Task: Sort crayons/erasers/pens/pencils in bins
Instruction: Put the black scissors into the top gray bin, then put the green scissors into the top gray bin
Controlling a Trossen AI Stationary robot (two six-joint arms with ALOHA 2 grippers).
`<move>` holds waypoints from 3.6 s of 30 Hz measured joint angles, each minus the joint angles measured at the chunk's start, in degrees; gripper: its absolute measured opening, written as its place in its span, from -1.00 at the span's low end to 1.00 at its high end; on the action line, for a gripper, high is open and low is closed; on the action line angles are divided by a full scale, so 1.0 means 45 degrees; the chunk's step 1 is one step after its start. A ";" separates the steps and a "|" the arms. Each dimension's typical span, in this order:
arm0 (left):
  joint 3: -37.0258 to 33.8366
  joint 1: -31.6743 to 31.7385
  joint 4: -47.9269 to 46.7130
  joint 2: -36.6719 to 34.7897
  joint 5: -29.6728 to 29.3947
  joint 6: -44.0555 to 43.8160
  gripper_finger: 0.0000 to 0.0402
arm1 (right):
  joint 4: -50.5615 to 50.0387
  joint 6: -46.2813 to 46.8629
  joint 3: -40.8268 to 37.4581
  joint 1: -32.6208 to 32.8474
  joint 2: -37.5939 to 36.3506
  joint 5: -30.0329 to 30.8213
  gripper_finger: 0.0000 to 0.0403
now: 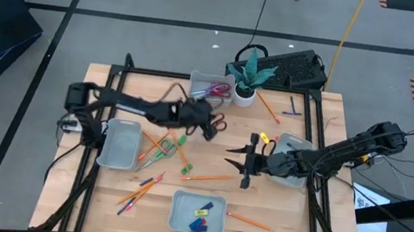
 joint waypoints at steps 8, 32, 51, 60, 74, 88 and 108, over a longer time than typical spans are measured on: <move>0.4154 0.2916 -0.5194 -0.0242 0.0355 0.2554 -0.93 | 0.0097 -0.0375 0.0000 -0.0179 -0.0001 -0.0001 -0.39; 0.9003 0.5114 -0.7470 0.5265 0.2320 0.3868 -0.72 | -0.0483 0.0174 0.0000 -0.0616 -0.0001 0.0016 -0.39; 0.7058 0.1062 -0.8848 0.0999 0.1579 0.2925 -0.29 | -0.1455 -0.0476 0.0000 -0.0694 -0.0001 0.0050 -0.15; 0.1787 -0.5680 -0.7983 -0.3103 -0.0607 -0.5452 -0.29 | -0.3220 -0.0062 -0.0010 0.0511 -0.0001 0.0135 -0.15; 0.4416 -1.0928 -1.0406 0.1165 0.1997 -1.4005 -0.64 | -0.3854 -0.0162 -0.0005 0.1175 -0.0006 0.0066 -0.15; 0.4336 -0.9030 -1.7274 0.1320 0.1113 -1.4106 -0.68 | -0.3659 -0.0178 -0.0005 0.1054 -0.0025 0.0393 -0.15; 0.1018 -0.1017 -1.2657 0.1340 0.1981 -0.3608 -0.38 | -0.3703 0.0611 -0.0005 0.1336 -0.0025 -0.0667 -0.15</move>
